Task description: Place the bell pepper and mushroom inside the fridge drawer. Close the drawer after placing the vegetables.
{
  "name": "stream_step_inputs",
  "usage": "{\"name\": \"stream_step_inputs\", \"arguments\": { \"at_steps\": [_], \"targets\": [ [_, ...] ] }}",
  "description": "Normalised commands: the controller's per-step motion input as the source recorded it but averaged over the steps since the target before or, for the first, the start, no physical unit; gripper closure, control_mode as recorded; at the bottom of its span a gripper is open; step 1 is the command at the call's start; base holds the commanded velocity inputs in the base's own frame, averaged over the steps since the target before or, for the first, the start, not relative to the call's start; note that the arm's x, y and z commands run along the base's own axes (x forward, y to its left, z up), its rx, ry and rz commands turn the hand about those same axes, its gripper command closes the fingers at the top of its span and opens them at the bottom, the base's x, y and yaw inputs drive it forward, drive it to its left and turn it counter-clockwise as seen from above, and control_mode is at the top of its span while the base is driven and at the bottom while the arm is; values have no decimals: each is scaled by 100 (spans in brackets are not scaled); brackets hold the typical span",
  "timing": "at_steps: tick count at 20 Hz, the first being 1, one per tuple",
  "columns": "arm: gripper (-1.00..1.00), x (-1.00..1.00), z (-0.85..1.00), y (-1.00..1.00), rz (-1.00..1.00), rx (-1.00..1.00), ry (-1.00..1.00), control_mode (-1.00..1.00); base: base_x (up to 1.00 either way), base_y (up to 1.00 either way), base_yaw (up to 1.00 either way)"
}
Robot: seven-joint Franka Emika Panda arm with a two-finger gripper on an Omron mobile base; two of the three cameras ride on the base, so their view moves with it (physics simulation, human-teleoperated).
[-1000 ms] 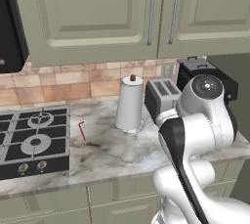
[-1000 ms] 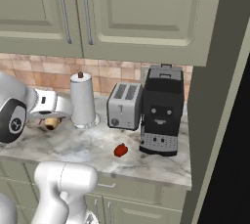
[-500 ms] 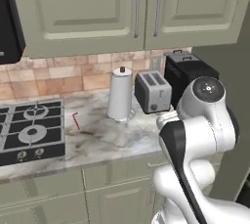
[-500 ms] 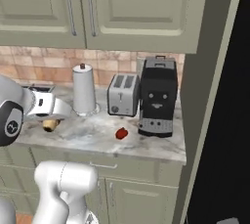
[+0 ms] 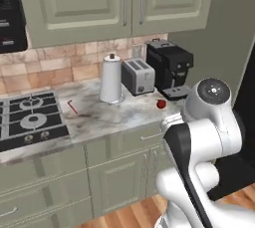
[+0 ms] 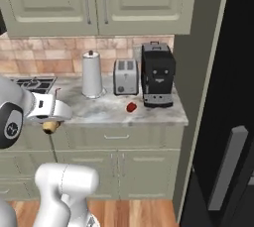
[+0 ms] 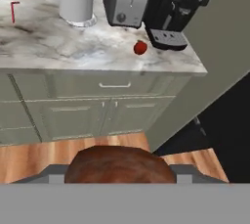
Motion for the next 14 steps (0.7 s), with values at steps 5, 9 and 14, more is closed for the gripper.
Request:
{"name": "stream_step_inputs", "arguments": {
  "at_steps": [5, 9, 14],
  "targets": [
    [100, 0, 0, 0, 0, 0, 0, 100, -72, 50, -39],
    [100, 0, 0, 0, 0, 0, 0, 100, -65, 8, -51],
    [100, 0, 0, 0, 0, 0, 0, 100, -53, -9, -66]
  ]
}}
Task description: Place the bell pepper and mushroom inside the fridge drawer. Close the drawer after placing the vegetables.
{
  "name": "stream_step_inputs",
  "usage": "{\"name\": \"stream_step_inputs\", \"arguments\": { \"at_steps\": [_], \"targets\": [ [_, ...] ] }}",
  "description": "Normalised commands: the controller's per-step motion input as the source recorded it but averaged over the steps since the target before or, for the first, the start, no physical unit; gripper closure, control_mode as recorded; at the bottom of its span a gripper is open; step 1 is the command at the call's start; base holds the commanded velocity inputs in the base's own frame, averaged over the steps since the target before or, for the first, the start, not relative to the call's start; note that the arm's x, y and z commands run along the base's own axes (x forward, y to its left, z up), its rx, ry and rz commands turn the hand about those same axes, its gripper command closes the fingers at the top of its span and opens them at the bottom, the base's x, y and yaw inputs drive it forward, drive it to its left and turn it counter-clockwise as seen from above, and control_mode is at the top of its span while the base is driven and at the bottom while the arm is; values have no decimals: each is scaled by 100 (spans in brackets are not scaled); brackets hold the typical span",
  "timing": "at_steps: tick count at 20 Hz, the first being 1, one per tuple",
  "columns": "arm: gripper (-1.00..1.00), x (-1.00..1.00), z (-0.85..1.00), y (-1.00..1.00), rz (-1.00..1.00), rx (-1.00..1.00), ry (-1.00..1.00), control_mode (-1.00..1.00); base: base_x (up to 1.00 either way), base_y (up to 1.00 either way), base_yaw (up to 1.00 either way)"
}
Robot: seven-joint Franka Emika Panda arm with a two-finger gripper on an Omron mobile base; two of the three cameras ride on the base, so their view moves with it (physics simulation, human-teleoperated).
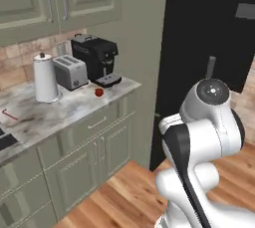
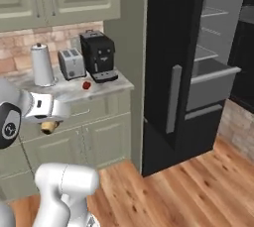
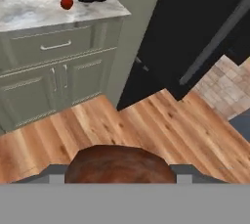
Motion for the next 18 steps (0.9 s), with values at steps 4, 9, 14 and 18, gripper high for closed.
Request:
{"name": "stream_step_inputs", "arguments": {
  "at_steps": [4, 9, 14, 18],
  "targets": [
    [100, 0, 0, 0, 0, 0, 0, 100, -34, -54, -68],
    [100, 0, 0, 0, 0, 0, 0, 100, -3, -85, -63],
    [100, 0, 0, 0, 0, 0, 0, 100, 24, -100, -31],
    [100, 0, 0, 0, 0, 0, 0, 100, 53, -100, -4]
  ]
}}
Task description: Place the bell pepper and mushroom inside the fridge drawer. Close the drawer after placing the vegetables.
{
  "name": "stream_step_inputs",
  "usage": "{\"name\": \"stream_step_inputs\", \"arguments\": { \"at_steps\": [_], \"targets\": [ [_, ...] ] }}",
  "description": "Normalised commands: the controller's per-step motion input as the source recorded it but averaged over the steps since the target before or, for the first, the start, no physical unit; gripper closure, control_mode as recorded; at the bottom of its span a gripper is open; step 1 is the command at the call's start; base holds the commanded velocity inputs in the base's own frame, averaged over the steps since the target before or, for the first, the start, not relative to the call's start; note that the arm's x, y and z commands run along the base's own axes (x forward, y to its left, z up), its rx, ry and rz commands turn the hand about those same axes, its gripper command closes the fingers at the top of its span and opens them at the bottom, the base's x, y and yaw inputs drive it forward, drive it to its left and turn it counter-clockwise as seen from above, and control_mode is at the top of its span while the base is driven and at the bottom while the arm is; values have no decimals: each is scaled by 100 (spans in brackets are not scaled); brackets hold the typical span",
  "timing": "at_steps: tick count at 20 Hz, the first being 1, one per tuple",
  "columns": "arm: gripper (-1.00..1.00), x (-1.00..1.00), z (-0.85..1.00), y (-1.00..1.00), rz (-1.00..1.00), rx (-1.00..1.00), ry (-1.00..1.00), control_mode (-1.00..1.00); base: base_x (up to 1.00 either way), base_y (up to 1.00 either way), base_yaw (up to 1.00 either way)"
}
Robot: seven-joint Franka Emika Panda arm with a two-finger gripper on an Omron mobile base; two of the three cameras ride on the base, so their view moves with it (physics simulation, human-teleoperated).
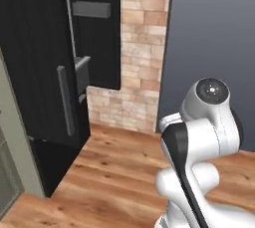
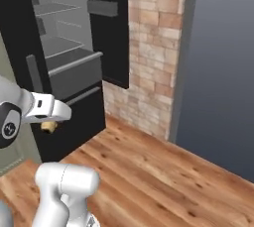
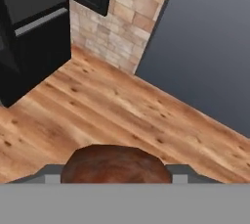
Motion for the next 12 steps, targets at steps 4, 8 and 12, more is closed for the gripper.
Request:
{"name": "stream_step_inputs", "arguments": {
  "at_steps": [4, 8, 12],
  "targets": [
    [100, 0, 0, 0, 0, 0, 0, 100, 65, -77, 9],
    [100, 0, 0, 0, 0, 0, 0, 100, 71, -44, 30],
    [100, 0, 0, 0, 0, 0, 0, 100, 67, -15, 43]
  ]
}}
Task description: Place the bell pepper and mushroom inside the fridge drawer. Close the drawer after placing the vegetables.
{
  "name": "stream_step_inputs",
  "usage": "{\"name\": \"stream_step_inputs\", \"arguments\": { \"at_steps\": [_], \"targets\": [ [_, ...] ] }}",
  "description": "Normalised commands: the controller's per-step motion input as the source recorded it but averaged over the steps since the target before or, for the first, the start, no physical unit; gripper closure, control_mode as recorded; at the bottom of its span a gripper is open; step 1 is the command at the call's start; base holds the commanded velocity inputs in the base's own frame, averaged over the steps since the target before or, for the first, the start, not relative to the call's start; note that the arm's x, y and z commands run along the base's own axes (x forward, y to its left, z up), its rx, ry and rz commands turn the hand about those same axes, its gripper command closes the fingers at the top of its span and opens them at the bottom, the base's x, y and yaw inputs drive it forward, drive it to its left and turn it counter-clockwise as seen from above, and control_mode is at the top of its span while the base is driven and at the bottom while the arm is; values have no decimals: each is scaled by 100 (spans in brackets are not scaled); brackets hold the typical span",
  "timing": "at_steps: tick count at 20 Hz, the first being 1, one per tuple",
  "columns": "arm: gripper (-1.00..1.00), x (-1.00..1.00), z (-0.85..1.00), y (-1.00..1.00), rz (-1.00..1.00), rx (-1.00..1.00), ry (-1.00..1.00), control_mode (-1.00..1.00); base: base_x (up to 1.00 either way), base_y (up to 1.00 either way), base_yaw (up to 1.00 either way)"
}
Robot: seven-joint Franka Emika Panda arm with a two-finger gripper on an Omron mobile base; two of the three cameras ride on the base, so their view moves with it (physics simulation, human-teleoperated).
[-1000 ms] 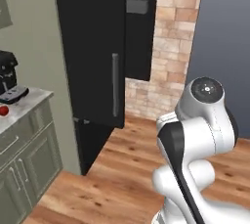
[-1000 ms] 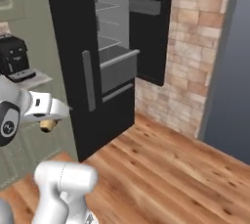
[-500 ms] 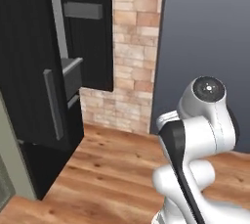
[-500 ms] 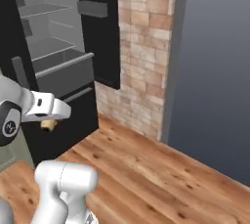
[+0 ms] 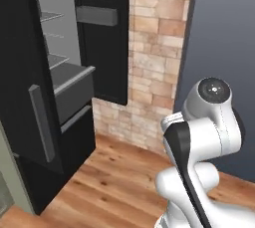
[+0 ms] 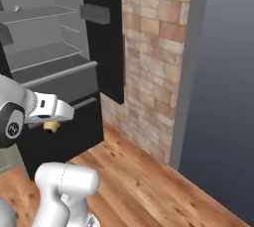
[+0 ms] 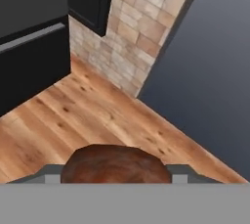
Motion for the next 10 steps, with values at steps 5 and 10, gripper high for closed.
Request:
{"name": "stream_step_inputs", "arguments": {
  "at_steps": [5, 10],
  "targets": [
    [100, 0, 0, 0, 0, 0, 0, 100, 65, -6, 50],
    [100, 0, 0, 0, 0, 0, 0, 100, 52, -46, 51]
  ]
}}
